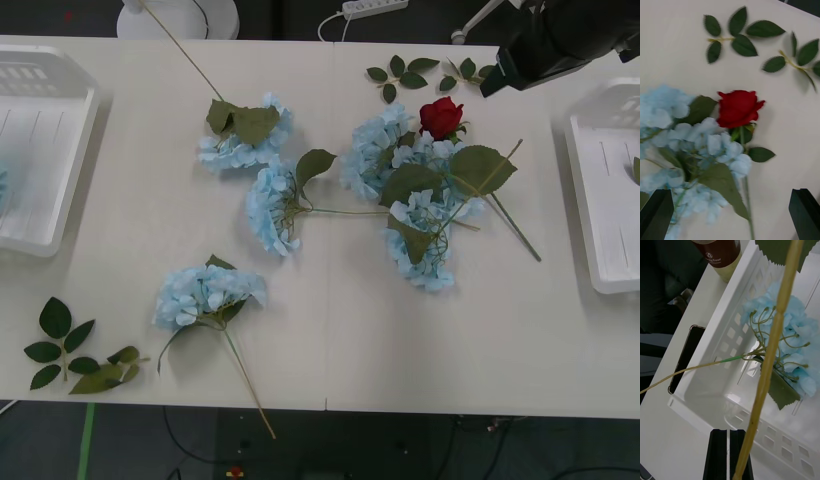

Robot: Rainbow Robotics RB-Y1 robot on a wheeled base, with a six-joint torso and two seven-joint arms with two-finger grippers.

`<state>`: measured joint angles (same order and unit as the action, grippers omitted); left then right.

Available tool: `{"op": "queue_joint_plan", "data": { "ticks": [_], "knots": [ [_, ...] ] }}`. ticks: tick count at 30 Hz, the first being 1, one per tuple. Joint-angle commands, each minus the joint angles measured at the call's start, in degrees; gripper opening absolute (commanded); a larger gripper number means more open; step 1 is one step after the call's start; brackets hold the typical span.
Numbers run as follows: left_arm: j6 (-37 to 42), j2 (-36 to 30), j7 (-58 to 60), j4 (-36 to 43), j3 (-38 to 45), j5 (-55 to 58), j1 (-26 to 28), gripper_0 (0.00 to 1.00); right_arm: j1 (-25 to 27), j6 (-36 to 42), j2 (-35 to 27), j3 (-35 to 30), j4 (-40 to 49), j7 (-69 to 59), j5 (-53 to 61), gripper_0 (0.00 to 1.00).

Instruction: Place the red flowers into the right box and the blue flowers into the left box. If a person shows an open palm, hand one flower to the person first, then continue sorting.

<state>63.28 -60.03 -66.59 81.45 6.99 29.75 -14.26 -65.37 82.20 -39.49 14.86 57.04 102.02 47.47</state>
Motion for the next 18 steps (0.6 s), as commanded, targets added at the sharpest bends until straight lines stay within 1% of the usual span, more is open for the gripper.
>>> {"op": "queue_joint_plan", "data": {
  "ticks": [1,3,4,5,6,7,10,11,14,16,18],
  "knots": [
    [-0.88,-3.08,-3.64,-0.33,0.66,0.22,0.99,0.01,-3.01,-2.4,-2.52,1.93,-3.08,7.84,-7.04,0.91],
    [-0.88,-3.08,-3.9,-0.24,0.66,0.22,0.99,0.04,-3.01,-3.89,-1.91,3.43,-5.28,10.48,-9.24,0.9],
    [-0.88,-3.08,-4.08,-0.24,0.57,0.22,0.99,0.07,-2.92,-4.77,-1.38,3.95,-6.42,11.54,-9.94,0.91],
    [-1.23,-3.08,-4.34,-0.33,0.66,0.22,0.99,0.16,-2.83,-6.35,-0.77,4.66,-8.09,12.85,-10.38,0.9],
    [-1.41,-3.08,-4.43,-0.33,0.66,0.22,0.99,0.22,-2.83,-7.06,-0.5,5.1,-8.79,13.29,-10.47,0.91],
    [-2.11,-3.08,-4.69,-0.24,0.66,0.31,0.99,0.39,-2.74,-9.08,0.03,5.89,-10.72,14.61,-11.08,0.91],
    [-3.25,-3.08,-5.05,-0.33,0.66,0.22,1.34,0.64,-2.48,-12.16,1.17,7.82,-14.94,17.16,-11.08,0.91],
    [-3.69,-3.08,-5.13,-0.15,0.66,0.22,1.69,0.69,-2.21,-13.3,1.52,8.44,-16.35,18.13,-10.73,0.91],
    [-6.33,-3.08,-5.31,1.17,0.66,0.22,3.18,0.81,-1.07,-16.9,3.01,9.67,-19.78,19.89,-8.53,0.9],
    [-7.91,-3.08,-5.13,2.66,1.19,0.31,4.94,0.88,0.07,-18.66,4.16,9.67,-20.57,19.89,-7.39,0.9],
    [-8.53,-2.81,-5.05,4.51,2.24,0.57,6.7,0.92,1.04,-19.71,5.21,9.67,-20.57,19.62,-7.21,0.9]
  ]
}}
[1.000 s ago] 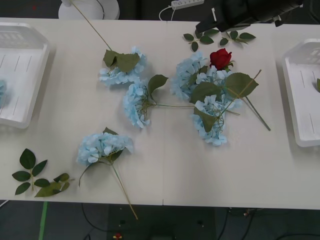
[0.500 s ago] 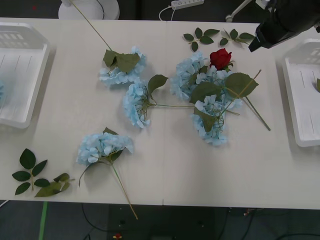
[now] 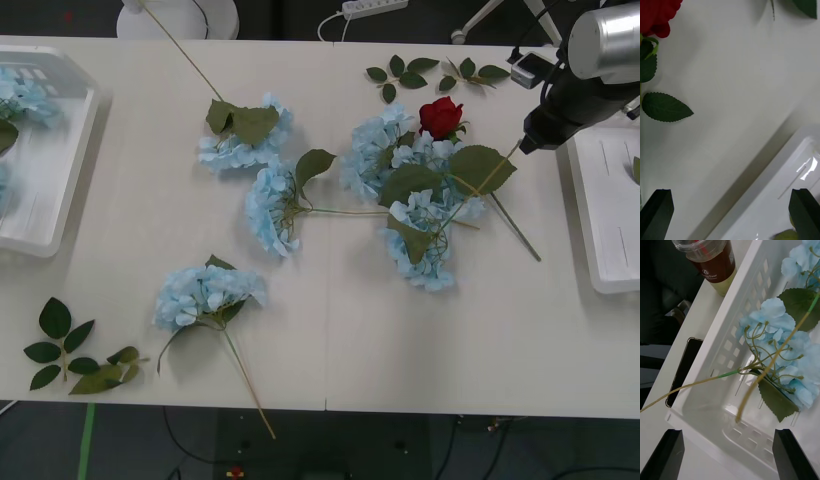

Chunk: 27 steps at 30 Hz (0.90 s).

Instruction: Place the red flowers into the right box and the blue flowers into the left box. If a person shows an open palm, hand one flower to the person first, then continue sorting.

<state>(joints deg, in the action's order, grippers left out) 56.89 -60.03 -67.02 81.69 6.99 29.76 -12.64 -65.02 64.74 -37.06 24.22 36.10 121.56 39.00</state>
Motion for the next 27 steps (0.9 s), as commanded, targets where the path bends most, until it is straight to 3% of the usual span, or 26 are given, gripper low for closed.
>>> {"op": "queue_joint_plan", "data": {
  "ticks": [1,5,10,14,20,27],
  "knots": [
    [-2.13,-2.9,-4.52,5.5,2.94,1.27,6.05,0.93,0.95,-2.78,3.31,0.3,0.28,-0.09,1.17,0.91],
    [-0.37,-2.81,-3.9,13.06,7.86,9.35,12.12,1.0,1.57,-4.89,5.15,0.3,0.28,-0.62,-0.24,0.91],
    [6.83,-0.61,-2.23,24.22,14.37,18.32,19.24,1.0,2.01,-7.52,6.65,0.3,-0.51,-1.06,-2.88,0.9],
    [8.24,2.64,4.45,32.92,15.86,21.3,23.98,1.0,2.09,-11.13,7.09,0.38,-3.67,-0.97,-3.32,0.9],
    [8.59,8.27,14.73,43.82,12.35,19.2,28.11,1.0,2.09,-11.92,7.09,0.74,-6.57,-0.35,-4.19,0.9],
    [11.93,12.84,26.07,52.79,1.89,12.16,29.69,1.0,2.45,-12.1,8.58,2.23,-7.63,-1.06,-2.96,0.91]
  ]
}}
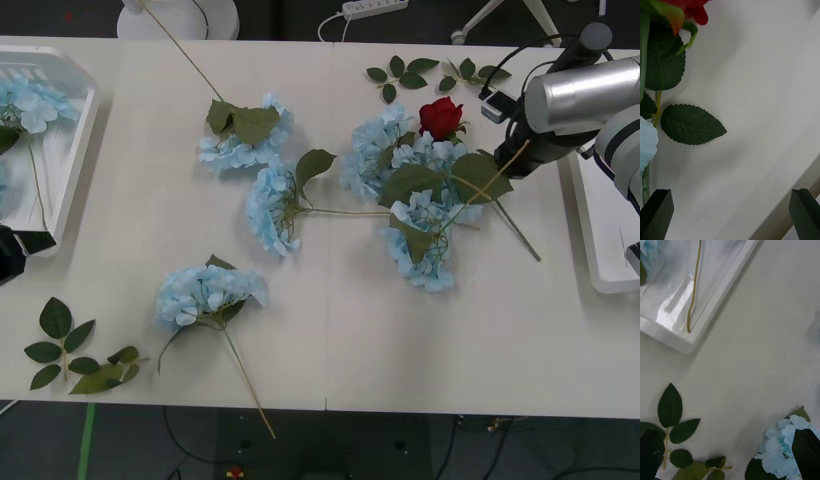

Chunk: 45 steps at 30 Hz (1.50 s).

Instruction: Place the red flowers into the right box and the blue flowers into the left box. If a person shows an open palm, hand one flower to the person first, then continue sorting.

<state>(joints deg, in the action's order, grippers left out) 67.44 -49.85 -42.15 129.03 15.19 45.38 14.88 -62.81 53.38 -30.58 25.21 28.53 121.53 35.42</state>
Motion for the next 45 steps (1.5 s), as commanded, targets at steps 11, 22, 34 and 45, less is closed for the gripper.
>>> {"op": "queue_joint_plan", "data": {
  "ticks": [11,22,34,45],
  "knots": [
    [1.47,6.08,7.61,10.54,-26.44,-17.7,2.61,1.0,0.67,-1.87,4.83,1.25,-0.23,-2.09,1.76,0.91],
    [7.53,8.63,9.28,10.46,-37.87,-20.16,-3.45,1.0,0.58,-8.29,5.89,1.25,-5.59,-2.35,2.2,0.91],
    [12.98,14.25,10.42,0.79,-42.61,-21.57,-14.79,1.0,0.58,-9.61,7.03,1.25,-8.05,-3.5,2.29,0.29],
    [9.64,15.31,9.8,-12.92,-47.71,-23.41,-22.61,1.0,0.5,-10.75,7.12,1.25,-9.02,-4.11,3.69,0.0]
  ]
}}
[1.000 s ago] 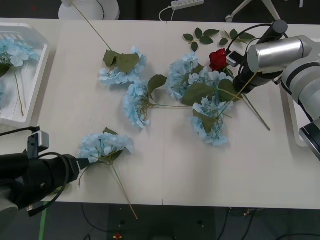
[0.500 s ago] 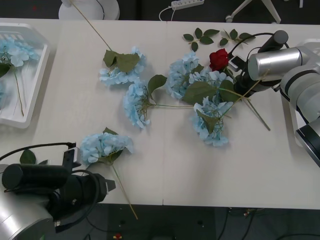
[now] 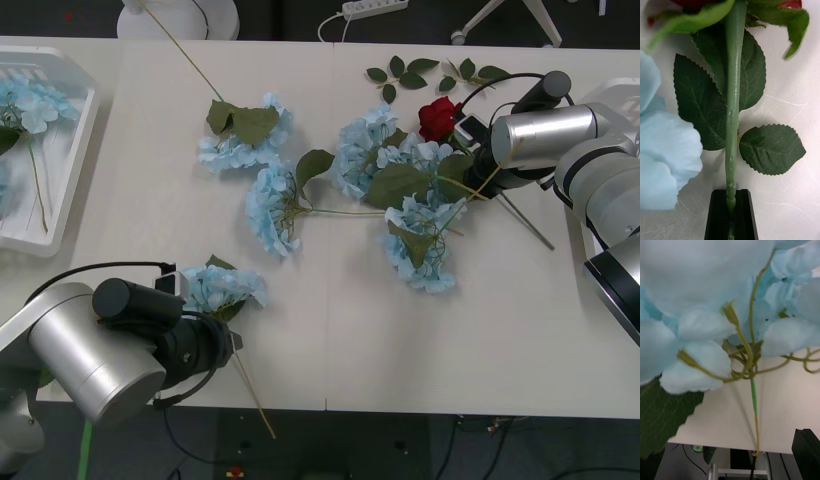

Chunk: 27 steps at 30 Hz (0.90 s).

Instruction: Place the red flowers into the right box and the blue flowers into the left box. If a person shows an open palm, hand one flower to the person first, then continue sorting.

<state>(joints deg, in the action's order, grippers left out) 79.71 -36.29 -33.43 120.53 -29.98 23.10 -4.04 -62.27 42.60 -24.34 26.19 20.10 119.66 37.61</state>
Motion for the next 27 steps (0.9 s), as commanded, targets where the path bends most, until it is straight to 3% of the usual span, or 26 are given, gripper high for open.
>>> {"op": "queue_joint_plan", "data": {
  "ticks": [1,6,11,16,19,22,23,24,27],
  "knots": [
    [-3.69,1.84,1.0,-5.48,-2.71,-1.13,-4.05,1.0,-0.13,0.37,0.53,0.09,-0.15,-2.24,2.38,0.0],
    [-5.62,2.54,0.65,-10.32,-4.3,-1.39,-5.8,1.0,-1.01,6.97,-3.87,-2.46,5.56,-1.71,7.56,0.0],
    [-6.85,3.77,0.04,-14.01,-5.61,-3.41,-6.68,1.0,-1.01,17.51,-11.34,-6.68,16.81,-1.27,12.05,0.0],
    [-6.94,4.03,-0.67,-14.98,-6.76,-5.0,-6.77,1.0,-0.92,19.36,-16.44,-8.79,21.47,-0.48,19.61,0.0],
    [-6.94,4.21,-1.02,-15.42,-7.28,-5.7,-6.77,0.73,-1.01,20.41,-19.78,-9.31,23.49,-0.13,22.42,0.0],
    [-6.94,4.65,-1.37,-16.29,-7.37,-6.49,-6.68,0.18,-1.01,24.46,-24.52,-9.4,26.57,-0.04,22.59,0.0],
    [-6.94,4.74,-1.37,-16.47,-7.37,-6.58,-6.68,0.08,-1.01,25.42,-25.49,-9.4,27.01,-0.31,22.59,0.0],
    [-6.94,4.82,-1.28,-16.73,-7.37,-6.67,-6.68,0.0,-1.01,27.27,-27.34,-9.75,27.63,-0.31,22.59,0.0],
    [-7.2,4.91,-1.55,-17.08,-7.37,-7.9,-6.68,0.0,-1.01,30.08,-31.29,-11.33,27.63,-0.22,21.1,0.0]
  ]
}}
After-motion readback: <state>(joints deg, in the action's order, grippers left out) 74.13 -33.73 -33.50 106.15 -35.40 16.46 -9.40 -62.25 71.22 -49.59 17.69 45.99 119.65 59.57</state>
